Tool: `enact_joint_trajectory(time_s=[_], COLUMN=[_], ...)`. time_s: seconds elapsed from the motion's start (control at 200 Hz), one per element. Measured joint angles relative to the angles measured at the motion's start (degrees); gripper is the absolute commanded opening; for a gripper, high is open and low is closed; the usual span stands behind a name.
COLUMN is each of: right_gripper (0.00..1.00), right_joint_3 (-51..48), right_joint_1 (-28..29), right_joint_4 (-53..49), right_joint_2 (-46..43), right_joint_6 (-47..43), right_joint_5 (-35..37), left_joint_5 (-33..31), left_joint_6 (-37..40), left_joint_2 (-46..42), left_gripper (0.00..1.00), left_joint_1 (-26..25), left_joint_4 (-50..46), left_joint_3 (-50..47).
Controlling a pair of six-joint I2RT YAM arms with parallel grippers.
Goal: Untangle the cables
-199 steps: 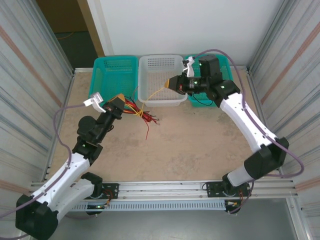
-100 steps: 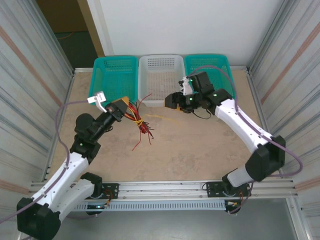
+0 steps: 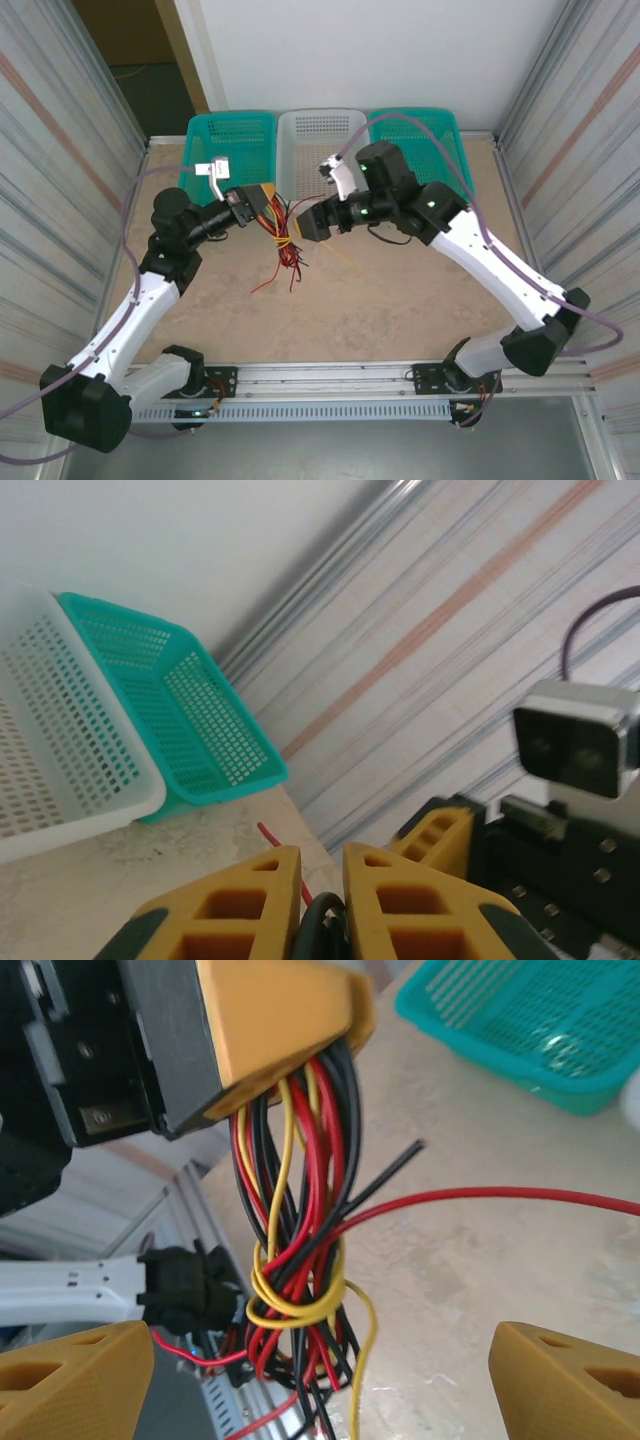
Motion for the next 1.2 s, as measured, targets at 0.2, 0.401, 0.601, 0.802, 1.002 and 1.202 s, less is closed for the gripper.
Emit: enact_joint_trajectory(time_s=[0.2, 0.401, 0.601, 0.802, 1.002, 1.202], right_gripper=[0.88, 0.81, 0.37, 0.22, 0.18, 0.19], right_joint_3=[-2.1, -3.9, -6.2, -6.6, -6.9, -6.9], right_joint_1=[0.5, 0.7, 1.2, 1.0, -0.6, -2.6], right_joint_4=[4.1, 8.9, 12.8, 14.1, 11.9, 9.3], right_joint_2=[2.9, 3.8, 4.7, 4.8, 4.7, 4.7], right_joint_6=[0.1, 1.0, 3.5, 4.6, 3.8, 2.4], right_joint_5=[-5.0, -9.8, -12.8, -13.0, -10.8, -8.6], left_joint_5=[1.5, 1.7, 0.8, -1.5, -5.9, -3.1], left_joint_6=[-4.3, -9.7, -13.7, -14.4, -8.7, -1.7], left_joint_2=[1.1, 2.4, 2.4, 2.2, -1.4, -5.7], left_gripper=[0.00, 0.00, 0.00, 0.14, 0.98, 0.99], left_joint_1=[0.0, 0.0, 0.0, 0.1, 0.1, 0.2], left_joint_4=[5.4, 12.9, 18.5, 17.7, 1.6, -12.1], left_joint_3=[0.0, -0.7, -3.3, -4.0, -1.8, 1.4])
